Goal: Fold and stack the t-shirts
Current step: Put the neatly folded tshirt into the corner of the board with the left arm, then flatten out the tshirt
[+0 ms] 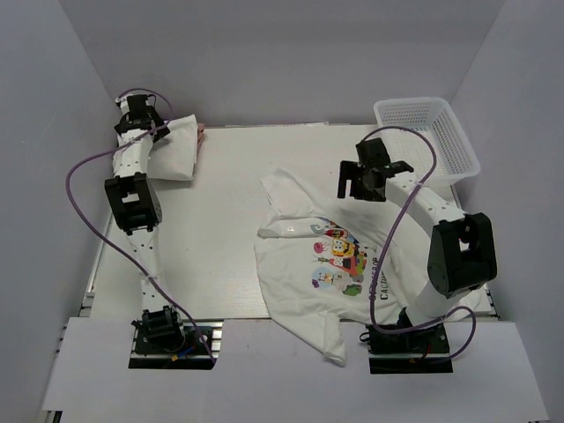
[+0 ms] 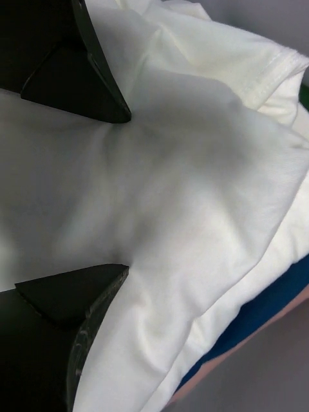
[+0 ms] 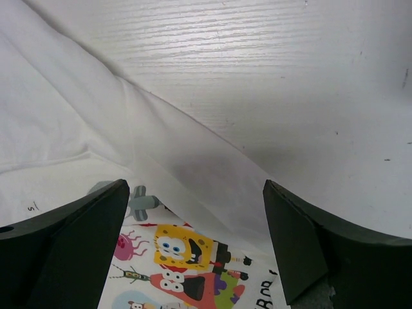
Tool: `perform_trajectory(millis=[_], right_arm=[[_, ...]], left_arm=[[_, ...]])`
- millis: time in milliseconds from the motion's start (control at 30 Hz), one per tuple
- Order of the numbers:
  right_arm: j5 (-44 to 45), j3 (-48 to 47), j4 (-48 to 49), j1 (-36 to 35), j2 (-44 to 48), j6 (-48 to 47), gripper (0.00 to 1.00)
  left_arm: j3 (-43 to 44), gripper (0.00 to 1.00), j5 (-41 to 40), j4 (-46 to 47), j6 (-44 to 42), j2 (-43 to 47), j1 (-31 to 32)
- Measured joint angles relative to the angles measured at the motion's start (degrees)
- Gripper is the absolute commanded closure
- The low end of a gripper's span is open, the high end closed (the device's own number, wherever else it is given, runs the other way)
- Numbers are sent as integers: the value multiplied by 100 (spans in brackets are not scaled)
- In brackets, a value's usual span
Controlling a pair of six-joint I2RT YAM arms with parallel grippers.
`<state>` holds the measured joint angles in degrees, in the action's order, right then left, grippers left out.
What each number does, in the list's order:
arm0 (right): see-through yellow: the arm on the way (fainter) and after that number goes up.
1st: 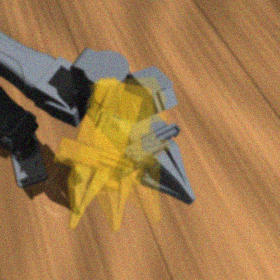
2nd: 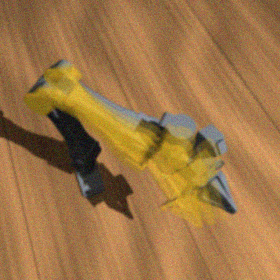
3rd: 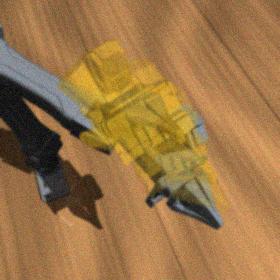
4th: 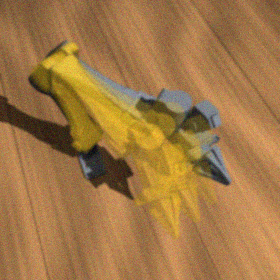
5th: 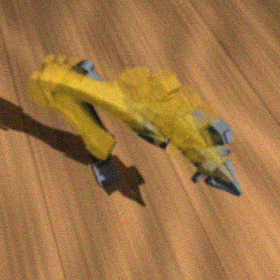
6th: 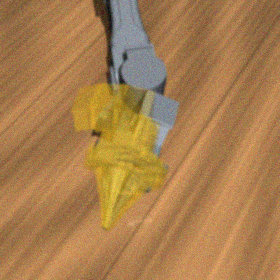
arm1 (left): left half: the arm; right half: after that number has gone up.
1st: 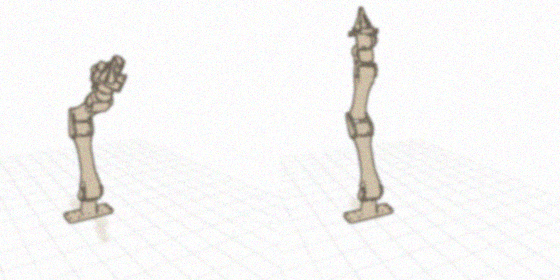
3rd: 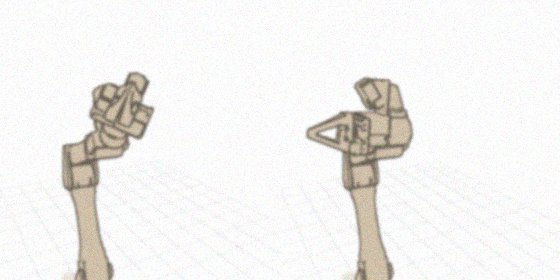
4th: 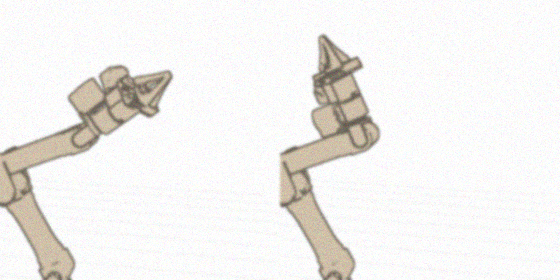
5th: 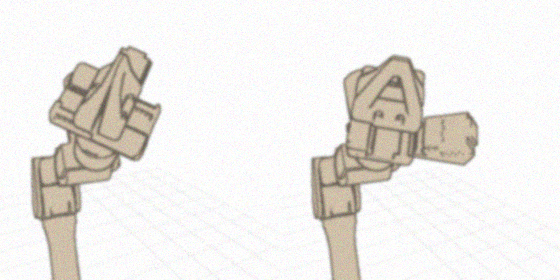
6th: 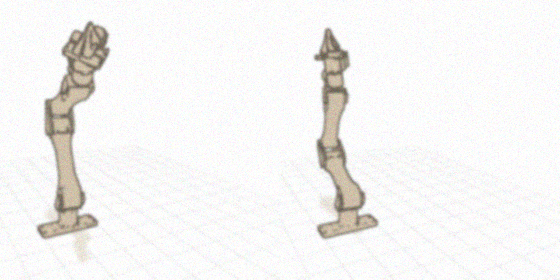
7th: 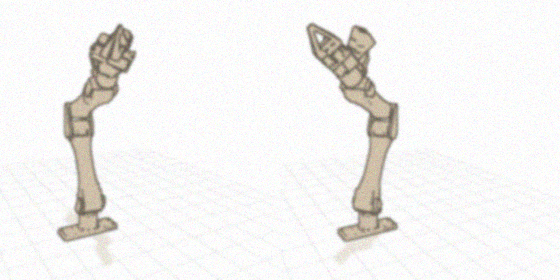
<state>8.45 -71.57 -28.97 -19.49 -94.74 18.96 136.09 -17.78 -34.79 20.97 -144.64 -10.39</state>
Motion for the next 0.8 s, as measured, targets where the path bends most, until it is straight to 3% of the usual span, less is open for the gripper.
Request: perform_trajectory(millis=[200, 367, 600, 800], right_arm=[[302, 256, 0, -35, 568, -111, 10], [356, 855, -15, -26, 1071, -48, 10], [205, 1709, -33, -146, 942, -17, 10], [-20, 1810, 437, -549, 319, -146, 10]], left_arm=[[-835, 0, 758, -116, -20, 1329, 149], [-1628, 0, 1281, -96, -11, 2859, 680], [-4568, 0, 2483, 140, 79, 4966, 1589], [-6391, 0, 2608, -109, 422, 6271, 1620]])
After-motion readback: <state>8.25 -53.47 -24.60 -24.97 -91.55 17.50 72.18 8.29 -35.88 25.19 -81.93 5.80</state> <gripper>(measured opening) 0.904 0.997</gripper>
